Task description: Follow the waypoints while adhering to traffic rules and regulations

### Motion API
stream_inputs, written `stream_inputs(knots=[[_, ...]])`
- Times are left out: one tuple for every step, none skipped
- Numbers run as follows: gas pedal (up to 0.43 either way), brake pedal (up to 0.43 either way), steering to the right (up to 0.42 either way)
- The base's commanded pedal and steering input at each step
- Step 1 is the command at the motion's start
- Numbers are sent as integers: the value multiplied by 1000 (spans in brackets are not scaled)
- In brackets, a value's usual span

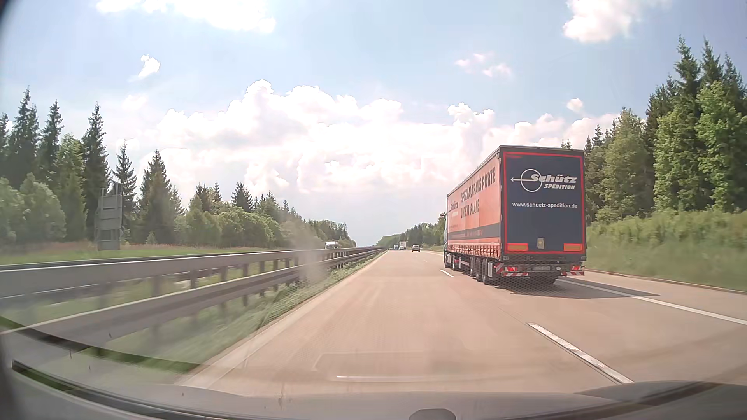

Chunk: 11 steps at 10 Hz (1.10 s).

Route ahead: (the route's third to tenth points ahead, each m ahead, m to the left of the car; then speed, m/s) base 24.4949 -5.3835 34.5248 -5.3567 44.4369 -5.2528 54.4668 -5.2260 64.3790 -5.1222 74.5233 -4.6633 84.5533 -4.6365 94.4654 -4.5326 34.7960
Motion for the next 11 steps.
stream_inputs(knots=[[350, 0, -1], [350, 0, -1], [350, 0, -1], [350, 0, -1], [350, 0, -1], [339, 0, -2], [339, 0, -2], [339, 0, -2], [339, 0, -2], [339, 0, -2], [339, 0, -3]])
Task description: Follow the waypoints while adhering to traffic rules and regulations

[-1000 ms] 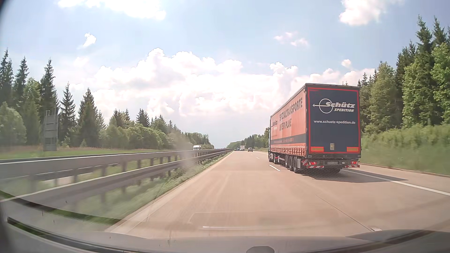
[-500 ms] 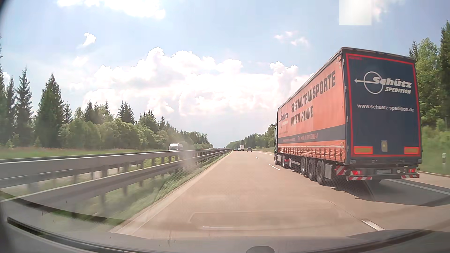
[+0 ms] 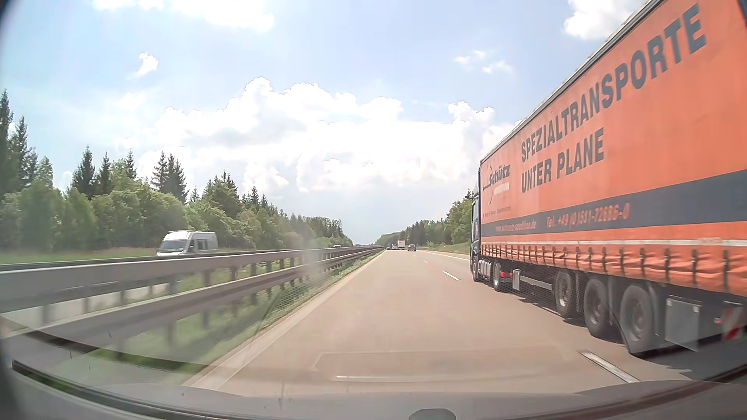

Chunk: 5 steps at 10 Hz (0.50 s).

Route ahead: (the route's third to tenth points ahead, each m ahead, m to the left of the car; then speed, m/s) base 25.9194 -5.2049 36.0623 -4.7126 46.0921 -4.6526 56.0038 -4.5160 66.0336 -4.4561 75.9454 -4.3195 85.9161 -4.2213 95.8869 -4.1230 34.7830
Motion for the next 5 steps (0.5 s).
stream_inputs(knots=[[339, 0, -3], [339, 0, -3], [339, 0, -3], [339, 0, -3], [339, 0, -2]])
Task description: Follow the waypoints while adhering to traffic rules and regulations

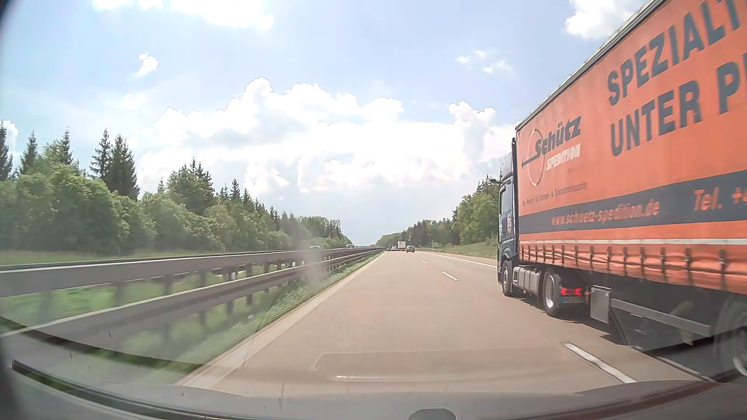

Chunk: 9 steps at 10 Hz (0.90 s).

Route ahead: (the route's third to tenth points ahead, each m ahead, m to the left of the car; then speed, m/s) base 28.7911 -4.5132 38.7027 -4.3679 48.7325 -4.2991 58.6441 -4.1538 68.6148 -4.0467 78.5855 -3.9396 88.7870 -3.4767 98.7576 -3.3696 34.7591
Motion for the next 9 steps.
stream_inputs(knots=[[339, 0, -2], [339, 0, -2], [339, 0, -2], [339, 0, -1], [339, 0, -2], [339, 0, -1], [339, 0, -1], [339, 0, -1], [339, 0, -2]])
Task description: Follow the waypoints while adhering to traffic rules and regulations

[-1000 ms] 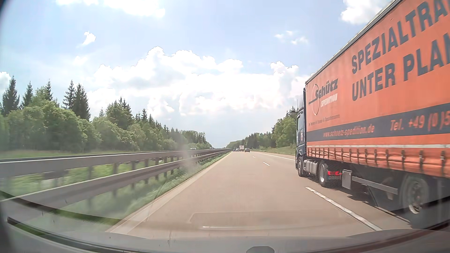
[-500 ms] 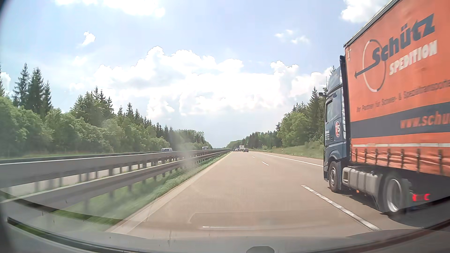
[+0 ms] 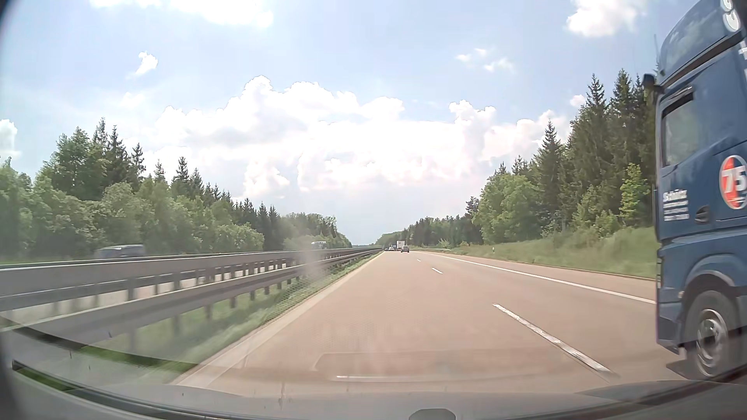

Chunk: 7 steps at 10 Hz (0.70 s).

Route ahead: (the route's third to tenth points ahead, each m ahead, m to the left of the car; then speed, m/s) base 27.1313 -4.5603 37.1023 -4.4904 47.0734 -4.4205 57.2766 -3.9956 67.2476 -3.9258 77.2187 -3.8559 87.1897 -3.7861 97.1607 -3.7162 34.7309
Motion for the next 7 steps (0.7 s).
stream_inputs(knots=[[339, 0, -1], [339, 0, -1], [339, 0, 0], [339, 0, 0], [339, 0, 1], [339, 0, 2], [339, 0, 2]])
